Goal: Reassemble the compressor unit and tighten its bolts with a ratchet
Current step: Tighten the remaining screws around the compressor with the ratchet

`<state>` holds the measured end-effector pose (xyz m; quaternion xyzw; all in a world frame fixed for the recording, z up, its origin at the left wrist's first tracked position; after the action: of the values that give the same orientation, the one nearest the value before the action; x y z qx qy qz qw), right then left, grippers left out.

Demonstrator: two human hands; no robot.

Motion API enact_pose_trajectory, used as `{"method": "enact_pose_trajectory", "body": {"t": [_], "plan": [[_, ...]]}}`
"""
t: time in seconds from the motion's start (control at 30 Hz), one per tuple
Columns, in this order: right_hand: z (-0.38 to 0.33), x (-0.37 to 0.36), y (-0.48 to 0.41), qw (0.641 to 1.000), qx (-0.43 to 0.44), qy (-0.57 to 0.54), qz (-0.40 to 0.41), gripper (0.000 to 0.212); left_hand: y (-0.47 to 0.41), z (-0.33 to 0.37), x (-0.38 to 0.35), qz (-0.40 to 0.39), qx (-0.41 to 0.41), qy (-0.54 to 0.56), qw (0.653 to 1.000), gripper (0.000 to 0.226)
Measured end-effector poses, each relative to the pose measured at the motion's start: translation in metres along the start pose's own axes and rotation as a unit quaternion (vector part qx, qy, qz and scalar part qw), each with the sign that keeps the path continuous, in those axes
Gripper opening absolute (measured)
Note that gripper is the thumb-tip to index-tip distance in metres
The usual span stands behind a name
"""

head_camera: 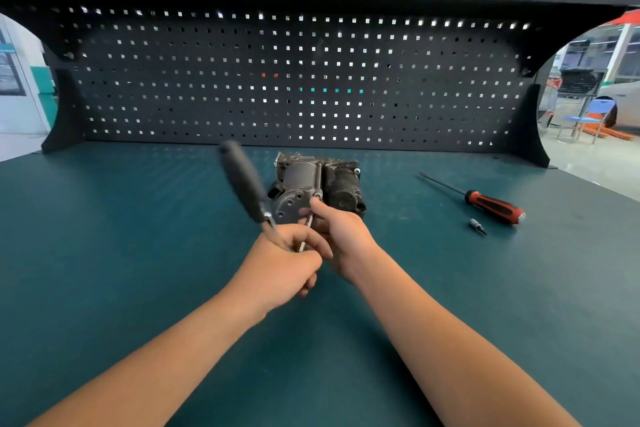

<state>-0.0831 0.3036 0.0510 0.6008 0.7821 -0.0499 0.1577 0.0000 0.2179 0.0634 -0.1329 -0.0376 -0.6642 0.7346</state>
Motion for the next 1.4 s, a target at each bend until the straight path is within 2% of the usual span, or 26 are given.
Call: {"method": "enact_pose_trajectory", "body": {"t": [0.07,0.1,0.2,0.27,0.33,0.37,0.4,0.43,0.47,0.5,0.53,0.57,0.63,0.67,0.7,0.8,0.83,0.9,1.0,1.1,1.17,1.23,1.3,1.33,1.4], "plan": [[0.001,0.000,0.000,0.999,-0.031,-0.036,-0.020,0.028,-0.003,0.008,0.003,-0.035,-0.025,-0.154,0.987,0.039],[0.001,0.000,-0.001,0.998,-0.041,-0.049,-0.028,0.028,-0.004,0.013,0.004,-0.050,-0.038,-0.237,0.970,0.034],[0.000,-0.005,-0.001,0.997,-0.050,-0.051,-0.023,0.032,-0.008,0.027,0.004,-0.067,-0.073,-0.463,0.881,0.017],[0.000,-0.007,0.000,1.000,-0.020,-0.012,0.002,0.033,-0.009,0.030,0.001,-0.084,-0.093,-0.545,0.829,0.017],[0.000,-0.007,-0.001,1.000,0.015,0.008,0.024,0.031,-0.009,0.027,0.002,-0.090,-0.103,-0.541,0.830,0.016],[0.000,-0.007,0.000,1.000,0.016,-0.002,0.025,0.029,-0.008,0.022,0.004,-0.090,-0.100,-0.509,0.850,0.020],[0.000,-0.007,-0.002,1.000,0.009,-0.012,0.027,0.028,-0.005,0.018,0.005,-0.088,-0.089,-0.444,0.887,0.024],[-0.001,-0.006,-0.003,1.000,0.006,-0.015,0.026,0.027,-0.002,0.014,0.005,-0.088,-0.066,-0.337,0.935,0.024],[0.000,-0.005,-0.004,0.999,0.008,-0.001,0.033,0.027,0.003,0.011,0.004,-0.082,-0.032,-0.184,0.979,0.024],[-0.001,-0.005,-0.004,0.999,0.014,0.012,0.038,0.027,0.006,0.009,0.002,-0.071,0.006,-0.009,0.997,0.026],[-0.001,-0.004,-0.004,0.999,0.014,0.021,0.041,0.027,0.008,0.007,-0.001,-0.057,0.051,0.155,0.985,0.029],[-0.002,-0.004,-0.003,0.999,0.006,0.018,0.039,0.027,0.009,0.006,-0.003,-0.038,0.088,0.287,0.953,0.029],[-0.002,-0.002,-0.002,0.999,-0.011,0.014,0.034,0.027,0.009,0.005,-0.006,-0.014,0.130,0.427,0.895,0.027],[-0.001,-0.001,-0.003,0.999,-0.014,0.021,0.029,0.026,0.010,0.005,-0.007,-0.013,0.135,0.441,0.887,0.028],[-0.002,0.000,-0.002,0.999,-0.011,0.030,0.024,0.026,0.011,0.003,-0.007,-0.014,0.130,0.422,0.897,0.031],[0.000,0.002,-0.002,0.998,0.016,0.065,0.005,0.028,0.011,0.000,-0.010,-0.015,0.078,0.233,0.969,0.041],[0.000,0.004,-0.001,0.997,0.025,0.069,-0.004,0.029,0.011,0.001,-0.010,-0.018,0.066,0.190,0.979,0.042],[0.000,0.006,-0.001,0.996,0.038,0.073,-0.020,0.030,0.010,0.003,-0.010,-0.014,0.065,0.173,0.983,0.039],[-0.001,0.006,0.002,0.994,0.036,0.098,-0.020,0.029,0.011,0.006,-0.010,0.005,0.118,0.264,0.957,0.030],[-0.003,0.005,0.011,0.985,0.013,0.170,-0.026,0.030,0.018,0.007,-0.006,-0.021,0.181,0.439,0.880,0.031],[-0.003,0.004,0.018,0.960,0.042,0.277,-0.020,0.040,0.025,0.008,0.005,-0.041,0.183,0.486,0.854,0.023],[-0.006,0.003,0.019,0.891,0.162,0.420,0.065,0.041,0.030,0.008,0.020,-0.034,0.181,0.482,0.857,0.021],[-0.013,0.003,0.013,0.803,0.303,0.485,0.168,0.025,0.026,0.002,0.037,0.007,0.158,0.437,0.885,0.025],[-0.018,0.003,0.009,0.763,0.342,0.514,0.190,0.024,0.019,-0.001,0.046,0.036,0.134,0.399,0.906,0.030],[-0.020,0.004,-0.005,0.687,0.353,0.615,0.157,0.040,-0.001,-0.007,0.064,0.089,0.066,0.284,0.952,0.035]]}}
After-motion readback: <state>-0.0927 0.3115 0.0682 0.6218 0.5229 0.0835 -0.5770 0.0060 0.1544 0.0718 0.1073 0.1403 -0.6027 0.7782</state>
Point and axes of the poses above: each hand's wrist, its own y-axis away from the middle knuckle, its own x-axis out of the back of the hand, z = x × y, the point moved 1 cm from there along -y, towards the middle knuckle, and after that the axes turned 2 degrees about y, right-handed, at the moved point
